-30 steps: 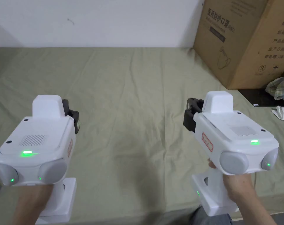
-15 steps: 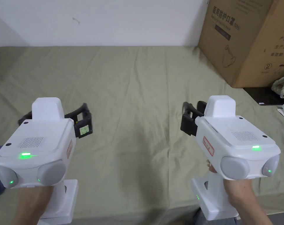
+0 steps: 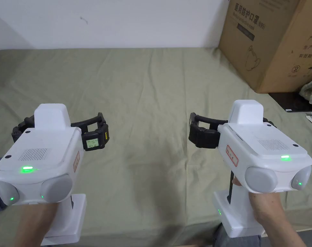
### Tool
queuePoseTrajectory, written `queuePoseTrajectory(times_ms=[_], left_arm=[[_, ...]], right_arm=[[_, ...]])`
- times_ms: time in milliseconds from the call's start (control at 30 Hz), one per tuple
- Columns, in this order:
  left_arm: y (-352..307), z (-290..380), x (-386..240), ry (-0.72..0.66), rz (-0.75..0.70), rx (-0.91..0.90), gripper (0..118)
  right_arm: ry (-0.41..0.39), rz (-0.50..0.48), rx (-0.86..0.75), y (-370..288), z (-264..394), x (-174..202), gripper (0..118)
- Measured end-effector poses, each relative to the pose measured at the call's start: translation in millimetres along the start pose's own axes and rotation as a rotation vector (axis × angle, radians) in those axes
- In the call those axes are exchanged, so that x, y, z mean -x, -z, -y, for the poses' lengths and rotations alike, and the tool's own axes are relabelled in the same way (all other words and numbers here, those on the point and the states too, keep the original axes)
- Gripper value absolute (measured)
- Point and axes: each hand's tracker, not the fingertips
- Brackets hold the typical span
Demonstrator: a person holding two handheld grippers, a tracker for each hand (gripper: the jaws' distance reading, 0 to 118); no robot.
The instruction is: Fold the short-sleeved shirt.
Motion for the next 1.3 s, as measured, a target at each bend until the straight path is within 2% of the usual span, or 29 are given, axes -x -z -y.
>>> queuePoseTrajectory(times_ms=[200,1300], left_arm=[[-0.3,-1.4,-2.9,0.005,0.000,0.001,118],[-3.9,5.3,-6.0,0.009,0.004,0.005,118]], right_arm=[[0.022,-0.006,-0.012,-0.9,-1.8,-0.7,118],[0.006,-0.024,-0.012,-2.5,0.7,7.6,118]])
